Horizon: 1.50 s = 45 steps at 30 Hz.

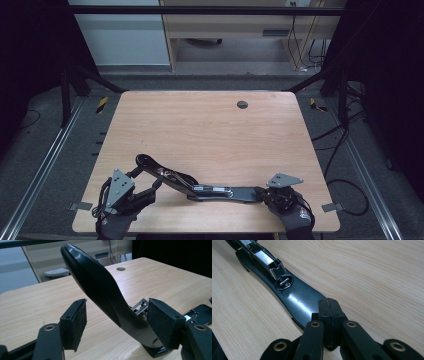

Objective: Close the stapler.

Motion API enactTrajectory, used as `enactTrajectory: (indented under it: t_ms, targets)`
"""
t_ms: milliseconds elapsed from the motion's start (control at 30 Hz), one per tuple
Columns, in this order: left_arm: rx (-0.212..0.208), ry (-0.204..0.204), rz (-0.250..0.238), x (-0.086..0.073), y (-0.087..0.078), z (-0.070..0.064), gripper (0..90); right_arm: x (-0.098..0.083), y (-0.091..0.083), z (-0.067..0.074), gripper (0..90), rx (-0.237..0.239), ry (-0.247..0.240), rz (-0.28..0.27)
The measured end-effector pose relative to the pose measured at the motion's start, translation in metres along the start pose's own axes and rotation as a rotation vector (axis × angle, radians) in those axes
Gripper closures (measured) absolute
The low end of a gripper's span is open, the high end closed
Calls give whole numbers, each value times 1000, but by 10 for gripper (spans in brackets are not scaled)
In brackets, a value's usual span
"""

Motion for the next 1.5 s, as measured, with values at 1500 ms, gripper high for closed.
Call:
enactTrajectory:
  t_ms: [1500]
  targets:
    - [12,-52,-5,7,13,-2,493,-5,11,-2,900,11,24,53]
Point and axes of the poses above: each handheld gripper's, and its own axes: y roughly forward along the jaws, x roughly out of its top, z roughly to its left, the point moved 2 cm from there along y, roughly forward along the jaws, and after that the axes turned 9 degrees about x, right-handed, at the moved point
